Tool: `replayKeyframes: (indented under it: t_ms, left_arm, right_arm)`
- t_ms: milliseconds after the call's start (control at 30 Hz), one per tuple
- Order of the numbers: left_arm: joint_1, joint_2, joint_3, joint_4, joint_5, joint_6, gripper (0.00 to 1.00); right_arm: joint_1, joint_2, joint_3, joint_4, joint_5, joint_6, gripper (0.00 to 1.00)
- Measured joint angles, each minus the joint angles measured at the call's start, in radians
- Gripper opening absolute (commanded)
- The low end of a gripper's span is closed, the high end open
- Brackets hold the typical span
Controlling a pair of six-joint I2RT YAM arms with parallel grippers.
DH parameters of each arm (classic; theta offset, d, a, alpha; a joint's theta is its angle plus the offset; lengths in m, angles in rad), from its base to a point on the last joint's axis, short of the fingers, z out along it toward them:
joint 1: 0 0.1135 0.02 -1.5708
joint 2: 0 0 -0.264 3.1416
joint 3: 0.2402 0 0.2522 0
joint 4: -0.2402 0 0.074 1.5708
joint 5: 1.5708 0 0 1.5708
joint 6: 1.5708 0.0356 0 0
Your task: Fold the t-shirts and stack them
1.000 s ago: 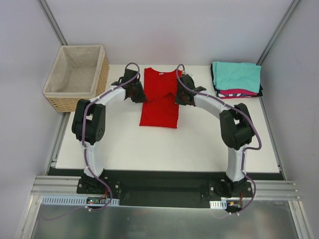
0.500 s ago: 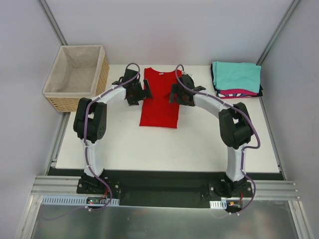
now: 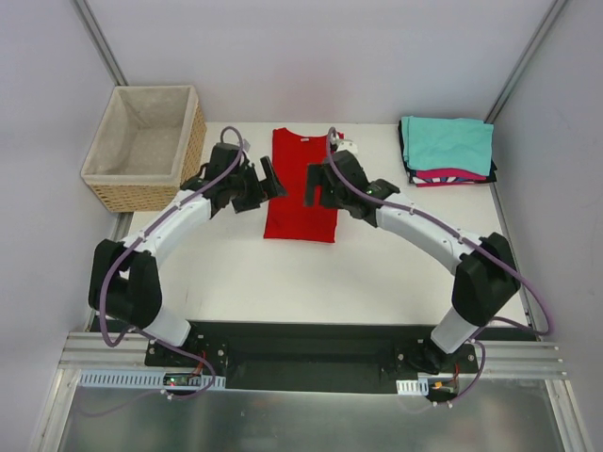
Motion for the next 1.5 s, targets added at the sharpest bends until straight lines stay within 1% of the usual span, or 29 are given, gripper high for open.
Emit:
replayKeyframes:
  t_ms: [200,300,433,567,633,800,933,1033,1133,1300,1500]
  left_arm:
    - [-0.029,0.015,-0.176,0.027,0.032,-0.023,0.96]
    - [-0.03,0.032,-0.211,0.038,0.035,-0.033,0.96]
    - [-0.03,0.021,-0.256,0.062,0.017,-0.039,0.96]
    - [-0.029,-0.029,-0.309,0.063,-0.023,-0.043,0.96]
    - [-0.029,-0.056,-0.317,0.061,-0.04,-0.045,0.96]
    - [-0.029,-0.132,-0.325,0.068,-0.064,-0.063,0.96]
    - [-0.027,-0.242,-0.376,0.07,-0.106,-0.072,0.96]
    - [-0.011,-0.32,-0.406,0.063,-0.132,-0.082,0.96]
    - [0.007,-0.356,-0.413,0.051,-0.15,-0.088,0.96]
    - [0.017,-0.36,-0.418,0.035,-0.167,-0.092,0.95]
    - [0.019,-0.36,-0.426,0.015,-0.169,-0.092,0.95]
  right_arm:
    - [0.004,0.014,-0.177,0.006,-0.01,0.058,0.93]
    - [0.002,0.018,-0.217,0.006,-0.008,0.076,0.93]
    - [0.002,0.018,-0.223,0.009,-0.005,0.079,0.93]
    - [0.003,0.023,-0.216,0.01,-0.008,0.079,0.93]
    - [0.003,0.046,-0.187,0.009,-0.018,0.079,0.93]
    - [0.005,0.117,-0.108,0.039,-0.096,0.081,0.92]
    - [0.011,0.153,-0.086,0.06,-0.144,0.09,0.92]
    - [0.014,0.169,-0.086,0.067,-0.166,0.097,0.92]
    - [0.016,0.177,-0.088,0.077,-0.178,0.103,0.92]
    - [0.022,0.184,-0.115,0.11,-0.195,0.119,0.92]
    - [0.034,0.193,-0.214,0.164,-0.201,0.147,0.92]
